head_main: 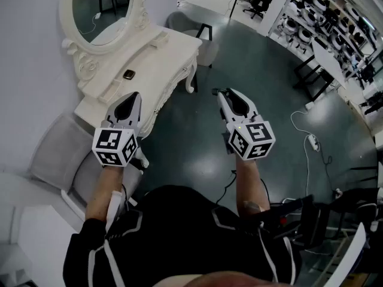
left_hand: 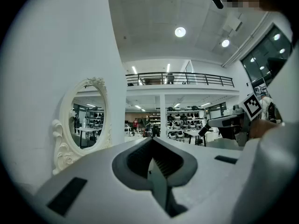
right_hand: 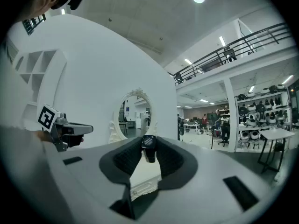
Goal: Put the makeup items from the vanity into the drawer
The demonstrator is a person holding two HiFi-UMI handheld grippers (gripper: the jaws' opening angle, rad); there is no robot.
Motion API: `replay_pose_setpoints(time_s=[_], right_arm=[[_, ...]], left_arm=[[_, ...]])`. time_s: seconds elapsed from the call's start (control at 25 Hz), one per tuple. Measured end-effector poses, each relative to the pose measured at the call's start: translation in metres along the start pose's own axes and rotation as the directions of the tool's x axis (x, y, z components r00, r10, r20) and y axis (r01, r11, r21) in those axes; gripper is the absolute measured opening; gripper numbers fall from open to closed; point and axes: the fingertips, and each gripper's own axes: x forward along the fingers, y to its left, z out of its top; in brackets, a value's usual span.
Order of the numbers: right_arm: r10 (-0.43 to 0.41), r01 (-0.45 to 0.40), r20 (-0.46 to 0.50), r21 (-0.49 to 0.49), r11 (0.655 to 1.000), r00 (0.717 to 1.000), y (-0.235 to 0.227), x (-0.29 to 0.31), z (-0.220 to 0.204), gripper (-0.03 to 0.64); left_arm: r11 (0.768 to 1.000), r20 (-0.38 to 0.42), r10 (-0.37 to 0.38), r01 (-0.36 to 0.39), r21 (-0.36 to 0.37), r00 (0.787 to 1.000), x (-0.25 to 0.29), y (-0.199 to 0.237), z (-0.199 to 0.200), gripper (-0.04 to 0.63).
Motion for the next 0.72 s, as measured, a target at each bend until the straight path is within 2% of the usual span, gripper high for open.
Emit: replay_pose_setpoints(time_s=[0.24, 0.72], right_arm=[[-0.006, 0.006, 0.011, -0.017, 1.0, 1.0, -0.004, -0.005, 0.005, 0.103], [0.017, -0.019, 0.036, 0.054, 0.998, 0.999, -0.028, -0.02, 0.006, 0.103]], left_arm=[[1.0, 0.019, -0.001, 0.001, 0.013, 1.0, -0.001, -0.007, 0.007, 0.003], [1.0, 0.016, 0.02, -0.02, -0.002, 1.0, 0.012, -0.025, 0.005, 0.003]])
